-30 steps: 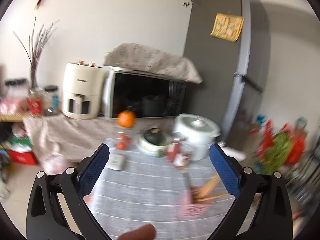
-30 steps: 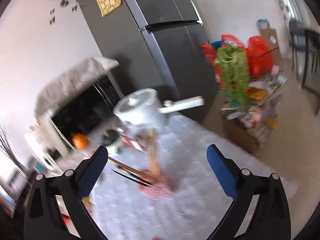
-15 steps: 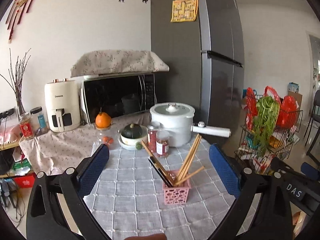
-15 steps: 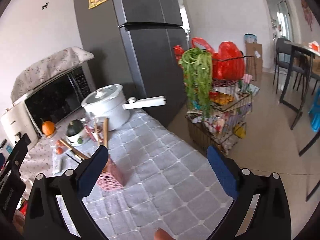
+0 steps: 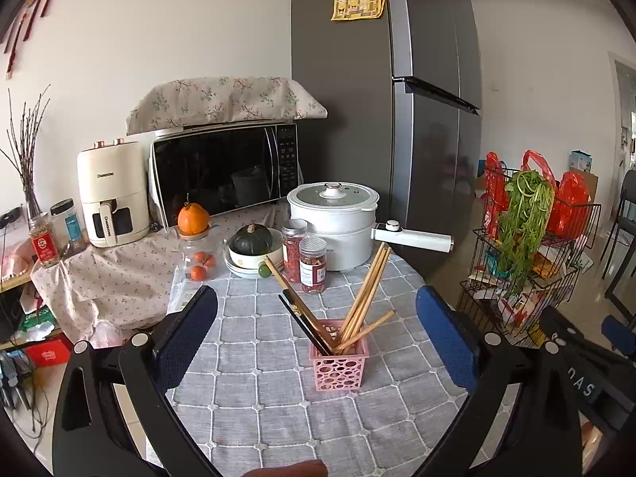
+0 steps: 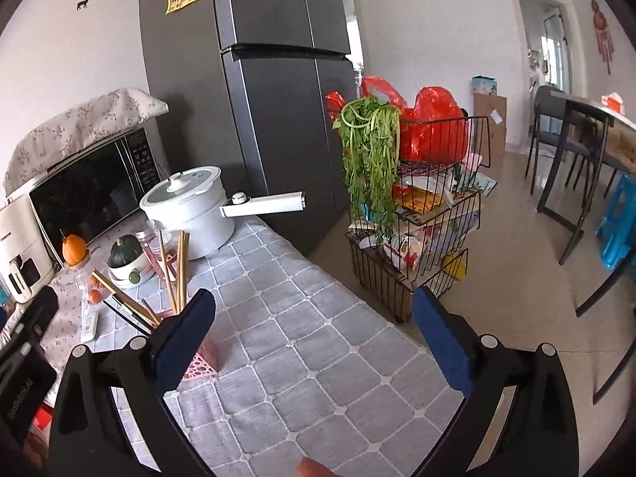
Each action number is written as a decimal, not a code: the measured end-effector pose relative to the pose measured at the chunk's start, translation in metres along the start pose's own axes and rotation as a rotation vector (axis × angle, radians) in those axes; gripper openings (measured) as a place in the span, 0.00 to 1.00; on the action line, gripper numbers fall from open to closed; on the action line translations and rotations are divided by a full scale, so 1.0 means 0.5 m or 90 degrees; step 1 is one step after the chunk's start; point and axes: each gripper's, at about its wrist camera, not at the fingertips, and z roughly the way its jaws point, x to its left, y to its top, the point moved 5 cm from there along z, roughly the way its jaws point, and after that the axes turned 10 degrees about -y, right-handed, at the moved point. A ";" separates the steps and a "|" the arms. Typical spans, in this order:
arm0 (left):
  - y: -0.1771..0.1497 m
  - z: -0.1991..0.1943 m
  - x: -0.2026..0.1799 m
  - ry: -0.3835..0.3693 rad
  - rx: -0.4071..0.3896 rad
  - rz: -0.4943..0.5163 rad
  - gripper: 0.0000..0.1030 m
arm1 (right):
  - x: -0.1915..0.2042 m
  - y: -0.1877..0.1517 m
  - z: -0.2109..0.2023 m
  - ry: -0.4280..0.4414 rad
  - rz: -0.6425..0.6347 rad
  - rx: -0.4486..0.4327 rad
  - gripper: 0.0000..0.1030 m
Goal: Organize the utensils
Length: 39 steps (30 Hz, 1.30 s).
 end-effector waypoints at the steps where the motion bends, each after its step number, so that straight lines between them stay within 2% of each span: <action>1: 0.000 0.002 0.000 -0.002 0.001 -0.001 0.93 | -0.001 -0.002 0.003 0.002 0.003 0.003 0.94; 39: -0.021 0.031 -0.006 -0.014 0.042 0.002 0.93 | 0.007 -0.021 0.026 0.012 0.012 0.042 0.94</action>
